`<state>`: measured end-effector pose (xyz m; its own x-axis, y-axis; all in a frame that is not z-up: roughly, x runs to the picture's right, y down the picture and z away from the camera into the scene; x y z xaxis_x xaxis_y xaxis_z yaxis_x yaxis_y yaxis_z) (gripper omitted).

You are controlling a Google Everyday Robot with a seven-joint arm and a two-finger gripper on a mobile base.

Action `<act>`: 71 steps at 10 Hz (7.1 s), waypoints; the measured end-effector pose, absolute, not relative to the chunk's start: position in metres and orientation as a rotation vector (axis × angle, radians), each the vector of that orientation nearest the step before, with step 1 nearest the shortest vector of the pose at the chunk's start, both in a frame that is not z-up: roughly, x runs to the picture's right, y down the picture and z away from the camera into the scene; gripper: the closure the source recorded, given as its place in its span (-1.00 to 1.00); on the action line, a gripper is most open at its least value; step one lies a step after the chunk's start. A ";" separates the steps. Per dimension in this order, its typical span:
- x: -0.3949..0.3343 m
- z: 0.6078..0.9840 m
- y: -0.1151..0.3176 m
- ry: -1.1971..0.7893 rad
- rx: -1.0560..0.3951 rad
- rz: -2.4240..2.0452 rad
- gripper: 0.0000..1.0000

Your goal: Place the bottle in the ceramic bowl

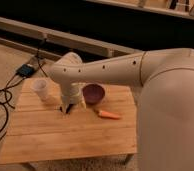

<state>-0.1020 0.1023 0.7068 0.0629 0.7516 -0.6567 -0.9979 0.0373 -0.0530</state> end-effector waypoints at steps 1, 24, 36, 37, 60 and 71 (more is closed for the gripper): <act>-0.096 0.720 0.096 0.537 -0.565 1.435 -0.30; -0.084 0.964 -0.038 0.528 -0.513 1.515 -0.30; -0.086 1.007 -0.046 0.502 -0.479 1.612 -0.30; -0.085 1.009 -0.043 0.505 -0.481 1.618 -0.30; -0.027 0.925 -0.096 0.446 -0.364 1.578 1.00; 0.015 0.907 -0.006 0.450 -0.221 1.459 1.00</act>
